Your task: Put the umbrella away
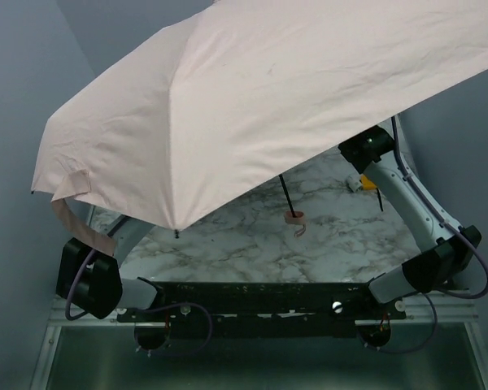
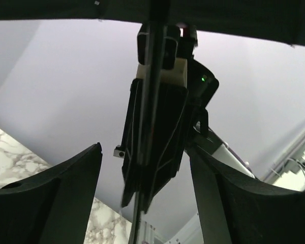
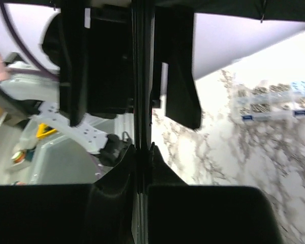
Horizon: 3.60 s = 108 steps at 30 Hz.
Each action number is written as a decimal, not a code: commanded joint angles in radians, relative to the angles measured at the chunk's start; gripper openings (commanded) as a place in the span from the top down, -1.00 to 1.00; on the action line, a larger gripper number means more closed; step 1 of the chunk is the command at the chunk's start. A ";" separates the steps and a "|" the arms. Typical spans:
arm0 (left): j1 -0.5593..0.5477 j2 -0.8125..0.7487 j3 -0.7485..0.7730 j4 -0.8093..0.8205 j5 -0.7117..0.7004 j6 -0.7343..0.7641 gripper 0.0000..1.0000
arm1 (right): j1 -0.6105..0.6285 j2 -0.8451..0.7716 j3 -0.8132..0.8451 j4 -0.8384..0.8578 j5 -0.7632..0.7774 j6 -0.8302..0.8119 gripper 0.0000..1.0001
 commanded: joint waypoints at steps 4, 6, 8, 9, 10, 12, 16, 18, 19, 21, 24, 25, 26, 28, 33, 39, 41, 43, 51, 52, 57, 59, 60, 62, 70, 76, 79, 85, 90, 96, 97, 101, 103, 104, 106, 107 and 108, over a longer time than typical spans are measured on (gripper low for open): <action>-0.030 -0.026 0.051 -0.114 -0.151 0.088 -0.38 | 0.007 -0.017 0.044 -0.175 0.191 -0.253 0.99; -0.047 -0.007 0.083 -0.115 -0.154 0.101 -0.38 | 0.012 -0.020 0.046 -0.190 0.215 -0.276 0.99; -0.058 0.008 0.112 -0.129 -0.163 0.103 -0.37 | 0.016 -0.024 0.046 -0.205 0.236 -0.298 0.99; -0.063 0.013 0.122 -0.145 -0.171 0.110 -0.34 | 0.018 -0.028 0.046 -0.211 0.243 -0.307 0.99; -0.066 0.014 0.133 -0.170 -0.184 0.121 -0.31 | 0.019 -0.031 0.043 -0.215 0.247 -0.314 0.99; -0.070 0.012 0.146 -0.219 -0.206 0.143 -0.25 | 0.021 -0.038 0.040 -0.220 0.255 -0.328 0.99; -0.076 0.002 0.151 -0.264 -0.243 0.169 -0.10 | 0.025 -0.048 0.034 -0.236 0.271 -0.353 0.99; -0.077 -0.001 0.157 -0.279 -0.252 0.183 0.07 | 0.028 -0.053 0.028 -0.240 0.271 -0.361 0.99; -0.077 -0.001 0.160 -0.284 -0.252 0.186 0.26 | 0.031 -0.055 0.025 -0.242 0.264 -0.365 0.99; -0.078 0.001 0.163 -0.279 -0.240 0.190 0.67 | 0.035 -0.060 0.020 -0.245 0.251 -0.372 0.99; -0.078 -0.002 0.158 -0.249 -0.209 0.193 1.00 | 0.038 -0.070 0.020 -0.254 0.221 -0.383 0.99; -0.078 -0.005 0.155 -0.236 -0.192 0.192 1.00 | 0.037 -0.072 0.022 -0.255 0.200 -0.382 0.99; -0.077 -0.005 0.152 -0.217 -0.177 0.189 1.00 | 0.037 -0.076 0.021 -0.257 0.172 -0.381 0.99; -0.077 -0.007 0.148 -0.180 -0.142 0.173 1.00 | 0.038 -0.083 0.023 -0.256 0.087 -0.375 0.87; -0.076 -0.007 0.163 -0.097 0.010 0.129 1.00 | 0.036 -0.097 -0.014 -0.150 -0.143 -0.241 0.08; -0.086 -0.036 0.132 -0.020 0.111 0.096 1.00 | 0.036 -0.082 -0.130 0.230 -0.258 0.149 -0.11; -0.092 -0.051 0.124 -0.019 0.133 0.116 1.00 | 0.036 -0.073 -0.190 0.446 -0.282 0.339 -0.11; -0.096 -0.061 0.114 -0.013 0.150 0.124 1.00 | 0.036 -0.068 -0.239 0.646 -0.291 0.507 -0.09; -0.105 -0.077 0.072 0.064 0.182 0.137 1.00 | 0.036 -0.060 -0.266 0.699 -0.279 0.569 0.07; -0.106 -0.077 0.068 0.066 0.181 0.140 1.00 | 0.036 -0.060 -0.271 0.705 -0.276 0.573 0.07; -0.110 -0.080 0.052 0.044 0.148 0.169 1.00 | 0.039 -0.049 -0.286 0.713 -0.270 0.575 0.07; -0.111 -0.079 0.049 0.037 0.134 0.174 1.00 | 0.041 -0.046 -0.290 0.710 -0.268 0.568 0.07; -0.111 -0.079 0.049 0.033 0.128 0.174 1.00 | 0.041 -0.045 -0.290 0.698 -0.266 0.558 0.08; -0.111 -0.080 0.048 0.026 0.115 0.181 1.00 | 0.042 -0.044 -0.287 0.667 -0.263 0.530 0.13; -0.112 -0.090 0.037 0.012 0.048 0.193 1.00 | 0.043 -0.048 -0.284 0.485 -0.233 0.370 0.14; -0.112 -0.094 0.026 0.011 0.018 0.194 1.00 | 0.043 -0.051 -0.284 0.491 -0.236 0.367 0.94; -0.113 -0.094 0.014 0.028 0.008 0.173 1.00 | 0.041 -0.051 -0.269 0.459 -0.227 0.339 0.99; -0.109 -0.144 -0.093 0.100 -0.161 0.166 -0.34 | 0.030 -0.058 -0.241 0.427 -0.214 0.310 0.99; -0.106 -0.170 -0.129 0.160 -0.359 0.181 -0.63 | 0.024 -0.065 -0.226 0.364 -0.189 0.266 0.99; -0.106 -0.157 -0.088 0.116 -0.498 0.165 -0.69 | 0.025 -0.072 -0.217 0.317 -0.174 0.221 0.99; -0.106 -0.152 -0.083 0.114 -0.512 0.157 -0.71 | 0.025 -0.073 -0.216 0.302 -0.169 0.210 0.99; -0.105 -0.128 -0.050 0.110 -0.532 0.135 -0.71 | 0.024 -0.072 -0.210 0.276 -0.161 0.184 0.99; -0.105 -0.117 -0.024 0.081 -0.570 0.118 -0.71 | 0.025 -0.072 -0.210 0.266 -0.157 0.172 0.99; -0.102 -0.110 -0.011 0.066 -0.579 0.113 -0.71 | 0.025 -0.072 -0.208 0.257 -0.154 0.162 0.99; -0.103 -0.101 0.010 0.042 -0.597 0.101 -0.69 | 0.024 -0.073 -0.200 0.223 -0.145 0.130 0.99; -0.103 -0.097 0.018 0.035 -0.605 0.095 -0.68 | 0.024 -0.073 -0.195 0.207 -0.142 0.114 0.99; -0.102 -0.090 0.026 0.029 -0.614 0.090 -0.67 | 0.025 -0.073 -0.192 0.196 -0.139 0.105 0.99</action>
